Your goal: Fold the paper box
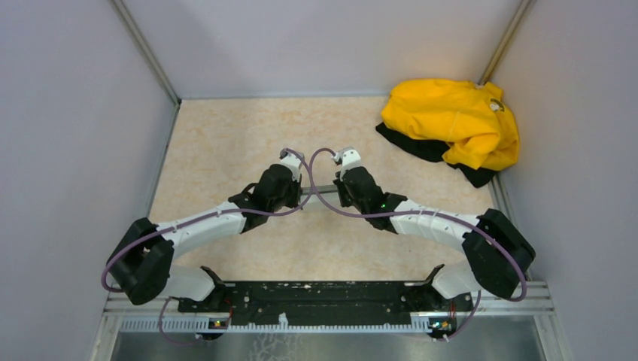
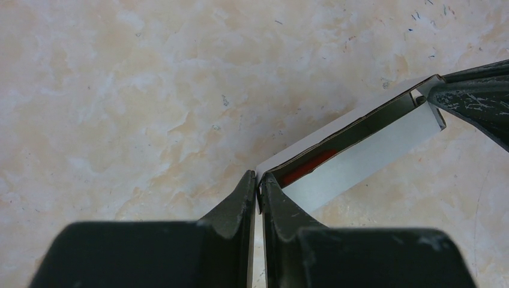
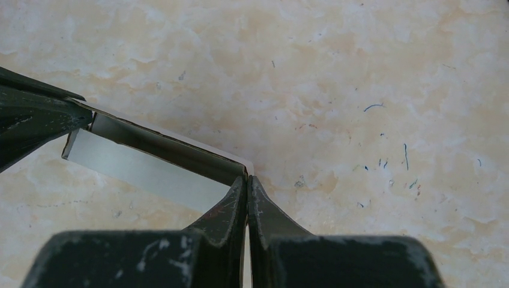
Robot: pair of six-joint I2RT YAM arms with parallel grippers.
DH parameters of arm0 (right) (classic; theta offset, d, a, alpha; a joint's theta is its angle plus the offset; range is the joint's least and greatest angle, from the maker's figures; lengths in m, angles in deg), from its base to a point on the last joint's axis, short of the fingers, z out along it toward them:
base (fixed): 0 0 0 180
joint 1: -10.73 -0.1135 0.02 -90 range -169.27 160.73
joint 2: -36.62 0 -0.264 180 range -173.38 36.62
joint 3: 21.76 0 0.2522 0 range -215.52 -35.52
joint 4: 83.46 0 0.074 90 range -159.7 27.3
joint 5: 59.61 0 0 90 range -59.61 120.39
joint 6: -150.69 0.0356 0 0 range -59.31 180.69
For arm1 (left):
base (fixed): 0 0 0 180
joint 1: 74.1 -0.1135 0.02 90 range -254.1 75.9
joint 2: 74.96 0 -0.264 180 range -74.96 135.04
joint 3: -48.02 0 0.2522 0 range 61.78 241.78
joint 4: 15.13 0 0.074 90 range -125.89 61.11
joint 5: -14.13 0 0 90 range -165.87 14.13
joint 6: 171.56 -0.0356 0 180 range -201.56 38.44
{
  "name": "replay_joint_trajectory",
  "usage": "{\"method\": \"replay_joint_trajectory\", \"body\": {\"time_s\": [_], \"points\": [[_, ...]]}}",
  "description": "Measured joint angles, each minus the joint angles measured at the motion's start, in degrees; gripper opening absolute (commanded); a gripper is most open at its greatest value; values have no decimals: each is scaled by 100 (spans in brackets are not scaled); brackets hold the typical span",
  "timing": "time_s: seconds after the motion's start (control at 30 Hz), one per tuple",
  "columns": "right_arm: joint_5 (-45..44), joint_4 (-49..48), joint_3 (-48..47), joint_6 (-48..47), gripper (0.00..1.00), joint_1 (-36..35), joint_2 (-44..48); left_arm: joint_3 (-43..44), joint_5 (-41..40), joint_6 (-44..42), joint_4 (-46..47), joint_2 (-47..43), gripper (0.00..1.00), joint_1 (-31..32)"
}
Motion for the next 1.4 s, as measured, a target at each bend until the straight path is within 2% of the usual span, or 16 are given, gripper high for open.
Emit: {"method": "replay_joint_trajectory", "body": {"time_s": [0.17,0.27,0.6,0.97,1.2,1.33,1.4], "points": [[-2,2,-2,4,0,0,0,0,0,15,0,0,13,0],[-4,7,-2,4,0,0,0,0,0,28,0,0,19,0],[-26,20,-2,4,0,0,0,0,20,33,4,-2,30,2],[-28,20,-2,4,0,0,0,0,131,28,7,-22,36,2],[-26,20,-4,2,0,0,0,0,149,-66,0,-225,50,2],[-22,20,-4,0,0,0,0,-7,238,-210,-2,-516,64,2],[-17,20,-4,-2,0,0,0,-17,321,-339,0,-682,67,2]]}}
